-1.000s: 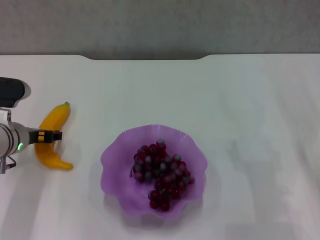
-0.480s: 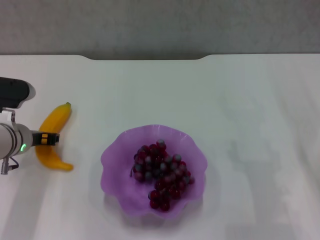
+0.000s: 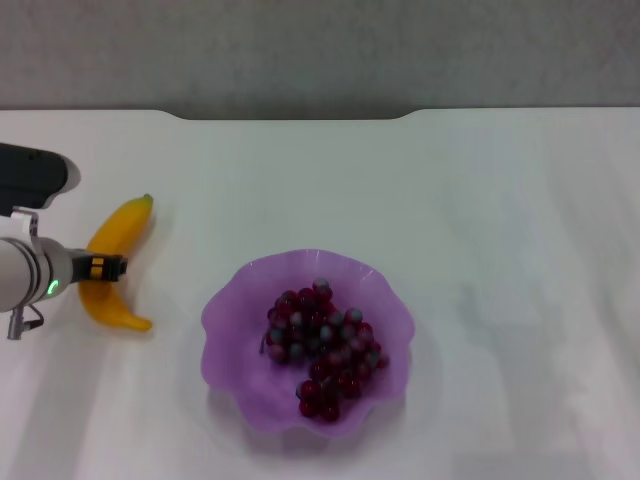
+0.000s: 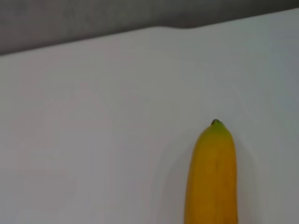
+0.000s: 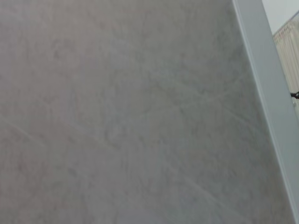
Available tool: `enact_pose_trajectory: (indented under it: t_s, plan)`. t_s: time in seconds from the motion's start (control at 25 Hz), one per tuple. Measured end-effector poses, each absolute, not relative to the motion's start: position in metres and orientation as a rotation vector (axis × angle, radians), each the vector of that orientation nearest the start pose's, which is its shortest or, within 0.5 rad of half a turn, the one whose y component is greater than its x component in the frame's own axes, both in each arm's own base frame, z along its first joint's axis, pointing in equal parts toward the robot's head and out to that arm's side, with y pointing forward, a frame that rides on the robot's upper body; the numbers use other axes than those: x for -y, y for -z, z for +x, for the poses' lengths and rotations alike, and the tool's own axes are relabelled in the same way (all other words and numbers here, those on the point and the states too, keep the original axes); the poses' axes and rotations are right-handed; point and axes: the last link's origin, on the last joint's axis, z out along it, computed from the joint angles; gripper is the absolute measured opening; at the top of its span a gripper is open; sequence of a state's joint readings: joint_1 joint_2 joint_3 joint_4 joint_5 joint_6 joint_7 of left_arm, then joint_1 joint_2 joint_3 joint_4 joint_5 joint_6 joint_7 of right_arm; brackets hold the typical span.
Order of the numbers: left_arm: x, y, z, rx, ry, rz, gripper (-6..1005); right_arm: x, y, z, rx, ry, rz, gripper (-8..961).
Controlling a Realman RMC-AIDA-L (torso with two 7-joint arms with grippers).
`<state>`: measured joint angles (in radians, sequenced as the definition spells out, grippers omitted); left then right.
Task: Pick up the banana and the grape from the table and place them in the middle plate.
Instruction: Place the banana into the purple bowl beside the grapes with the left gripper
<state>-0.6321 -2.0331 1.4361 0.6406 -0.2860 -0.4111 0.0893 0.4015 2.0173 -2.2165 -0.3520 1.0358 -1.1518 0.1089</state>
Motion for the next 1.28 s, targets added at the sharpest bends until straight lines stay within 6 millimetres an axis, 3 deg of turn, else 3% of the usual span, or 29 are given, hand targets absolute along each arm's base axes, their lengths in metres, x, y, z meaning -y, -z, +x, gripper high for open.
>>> enact_pose_trajectory:
  t_s: [0.28,0.6,1.0,1.28]
  plan:
    - [-0.431,0.005,-0.304,1.048,-0.119,-1.826,493,-0.344,-0.03,0.324,-0.581,-0.836,-1.324,892]
    - [-0.438,-0.002,-0.279,0.987,-0.068,-1.852,494,-0.343,-0.029,0.325,-0.578,-0.832,-1.334,892]
    - [-0.429,-0.015,-0.251,0.948,0.018,-1.885,492,-0.344,-0.029,0.325,-0.576,-0.83,-1.336,891]
    - [-0.426,-0.016,-0.247,0.93,0.016,-1.904,494,-0.345,-0.029,0.325,-0.579,-0.827,-1.337,891]
